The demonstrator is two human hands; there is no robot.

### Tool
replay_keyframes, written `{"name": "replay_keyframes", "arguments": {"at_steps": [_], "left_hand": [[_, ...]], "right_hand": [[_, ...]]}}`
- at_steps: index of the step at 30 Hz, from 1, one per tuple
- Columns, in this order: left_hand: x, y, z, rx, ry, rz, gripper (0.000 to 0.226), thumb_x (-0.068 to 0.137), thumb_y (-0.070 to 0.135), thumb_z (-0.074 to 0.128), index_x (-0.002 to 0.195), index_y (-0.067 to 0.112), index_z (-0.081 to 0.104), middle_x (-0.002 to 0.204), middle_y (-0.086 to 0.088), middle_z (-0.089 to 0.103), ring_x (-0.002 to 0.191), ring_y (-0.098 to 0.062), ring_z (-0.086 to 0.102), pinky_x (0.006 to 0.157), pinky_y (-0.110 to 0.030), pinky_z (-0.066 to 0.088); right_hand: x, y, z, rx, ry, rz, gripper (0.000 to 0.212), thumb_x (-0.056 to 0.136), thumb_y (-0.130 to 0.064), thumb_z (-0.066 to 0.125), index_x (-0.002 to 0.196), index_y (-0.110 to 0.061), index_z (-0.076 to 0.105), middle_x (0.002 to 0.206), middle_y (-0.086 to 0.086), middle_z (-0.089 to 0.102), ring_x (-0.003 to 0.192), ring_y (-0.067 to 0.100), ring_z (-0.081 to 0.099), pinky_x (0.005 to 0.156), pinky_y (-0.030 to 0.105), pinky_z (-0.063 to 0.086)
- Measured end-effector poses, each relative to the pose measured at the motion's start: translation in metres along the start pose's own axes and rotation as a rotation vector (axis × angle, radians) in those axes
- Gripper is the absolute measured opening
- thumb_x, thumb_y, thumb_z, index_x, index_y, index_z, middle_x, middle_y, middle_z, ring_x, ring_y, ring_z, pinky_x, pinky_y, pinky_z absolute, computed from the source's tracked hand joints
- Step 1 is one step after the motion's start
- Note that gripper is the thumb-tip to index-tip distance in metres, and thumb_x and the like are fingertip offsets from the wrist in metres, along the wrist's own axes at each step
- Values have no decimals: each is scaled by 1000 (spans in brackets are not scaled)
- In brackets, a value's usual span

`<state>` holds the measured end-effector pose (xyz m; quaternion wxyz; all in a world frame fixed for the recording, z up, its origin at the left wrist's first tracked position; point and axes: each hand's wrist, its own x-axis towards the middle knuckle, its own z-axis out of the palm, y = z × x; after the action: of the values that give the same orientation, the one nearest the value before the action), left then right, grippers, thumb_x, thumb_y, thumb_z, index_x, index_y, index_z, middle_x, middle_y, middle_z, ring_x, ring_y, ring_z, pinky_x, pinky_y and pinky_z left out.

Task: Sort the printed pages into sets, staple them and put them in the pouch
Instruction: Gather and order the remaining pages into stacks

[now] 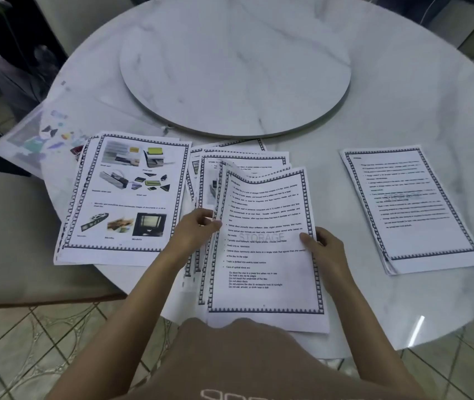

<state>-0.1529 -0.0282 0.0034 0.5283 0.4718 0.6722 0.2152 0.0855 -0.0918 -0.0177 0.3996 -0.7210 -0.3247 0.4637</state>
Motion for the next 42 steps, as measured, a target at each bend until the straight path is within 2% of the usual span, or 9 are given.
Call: {"name": "replay_keyframes", "arguments": {"at_steps": [5,8,14,19,22,24,27,35,42], "left_hand": [[-6,0,7,-30,-11,52,46,92,24,56,134,15,39,115,2,49,98,-15,50,68,-21,41],[-5,-1,3,-88,12,73,53,93,23,54,141,14,33,136,1,46,121,-16,46,94,-27,38],[-8,3,-17,-147,136,176,32,97,13,45,128,10,48,114,2,56,105,-17,54,88,-29,42],[-4,0,-69,-168,386,266,17,97,13,43,112,13,51,103,-4,59,97,-23,56,85,-36,48],[-4,-1,-97,-228,499,341,11,97,12,43,106,15,48,89,10,57,85,-12,56,70,-17,50],[-2,-3,-111,-259,562,363,15,97,11,42,111,15,48,92,13,56,82,-1,54,67,-8,47],[2,-6,-127,-293,627,384,28,97,11,43,124,4,50,111,-1,57,99,-12,55,81,-15,46],[10,-11,-134,-350,596,354,32,97,13,44,126,3,49,116,-6,56,105,-18,54,93,-31,46],[9,-6,-140,-504,606,314,15,97,14,44,106,21,53,105,9,61,96,-7,60,85,-23,50]], "right_hand": [[-2,-9,-2,127,-97,-40,16,92,-17,55,107,-15,62,106,0,68,95,16,67,82,31,55],[1,-19,-1,246,-112,-49,15,91,-14,55,102,-21,62,102,-6,70,90,10,69,74,23,56],[8,-34,12,270,-96,-90,12,91,-13,56,100,-12,62,97,4,69,85,18,66,73,25,56],[16,-20,22,-206,157,-181,20,88,-19,61,107,-12,61,99,4,62,86,17,56,72,19,44],[17,-9,30,-426,160,-180,42,84,-24,67,119,-5,54,114,12,51,100,23,52,86,25,38],[17,-3,36,-531,159,-181,49,81,-24,70,121,-2,50,116,16,47,108,28,46,90,30,36],[16,2,42,-638,181,-193,51,80,-22,70,121,0,49,117,18,44,110,31,41,92,33,34],[16,-1,47,-611,205,-158,49,79,-14,70,121,0,48,119,18,46,112,31,42,92,34,35],[17,-4,41,-493,236,-207,16,87,-8,56,100,1,58,94,14,59,88,28,54,67,20,27]]}}
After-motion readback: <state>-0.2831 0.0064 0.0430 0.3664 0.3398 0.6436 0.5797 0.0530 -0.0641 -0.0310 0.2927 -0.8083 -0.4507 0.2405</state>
